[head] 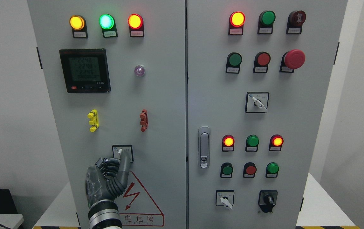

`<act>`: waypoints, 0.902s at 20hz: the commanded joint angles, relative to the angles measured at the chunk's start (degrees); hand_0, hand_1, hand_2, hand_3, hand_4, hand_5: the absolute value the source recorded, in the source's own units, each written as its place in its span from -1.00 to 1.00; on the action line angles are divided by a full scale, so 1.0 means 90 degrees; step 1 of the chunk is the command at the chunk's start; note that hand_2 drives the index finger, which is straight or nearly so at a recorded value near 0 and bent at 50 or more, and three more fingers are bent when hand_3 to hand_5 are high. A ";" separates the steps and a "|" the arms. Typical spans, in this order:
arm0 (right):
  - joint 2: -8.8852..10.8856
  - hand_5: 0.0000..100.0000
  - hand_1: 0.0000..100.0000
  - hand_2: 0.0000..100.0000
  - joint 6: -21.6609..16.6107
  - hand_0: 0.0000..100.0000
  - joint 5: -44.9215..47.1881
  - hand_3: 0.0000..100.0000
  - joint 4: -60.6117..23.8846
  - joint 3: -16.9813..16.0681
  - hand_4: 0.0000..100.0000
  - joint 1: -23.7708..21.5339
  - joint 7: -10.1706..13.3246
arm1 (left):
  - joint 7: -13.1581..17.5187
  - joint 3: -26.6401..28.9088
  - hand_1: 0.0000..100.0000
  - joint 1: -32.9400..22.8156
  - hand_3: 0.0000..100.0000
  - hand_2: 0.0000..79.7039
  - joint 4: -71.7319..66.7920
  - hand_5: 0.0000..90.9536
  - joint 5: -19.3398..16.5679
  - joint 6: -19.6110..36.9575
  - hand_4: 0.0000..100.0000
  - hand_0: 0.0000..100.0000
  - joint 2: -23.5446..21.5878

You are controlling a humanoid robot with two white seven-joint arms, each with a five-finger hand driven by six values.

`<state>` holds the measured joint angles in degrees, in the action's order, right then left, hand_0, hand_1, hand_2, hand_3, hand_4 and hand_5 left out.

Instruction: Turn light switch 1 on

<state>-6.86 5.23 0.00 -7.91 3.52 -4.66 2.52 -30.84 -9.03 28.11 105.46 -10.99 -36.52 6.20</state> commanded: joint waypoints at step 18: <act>0.0000 -1.00 -0.22 -1.00 -0.0005 -0.76 0.0117 -1.00 0.0000 0.0000 -1.00 0.0000 0.0003 | 0.0077 -0.0003 -0.30 0.0031 0.60 0.51 -0.0028 0.67 0.0069 0.0005 0.61 -0.23 -0.0005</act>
<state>-6.86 5.23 0.00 -7.91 3.52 -4.66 2.52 -30.22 -9.04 28.33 105.38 -10.53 -36.64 6.16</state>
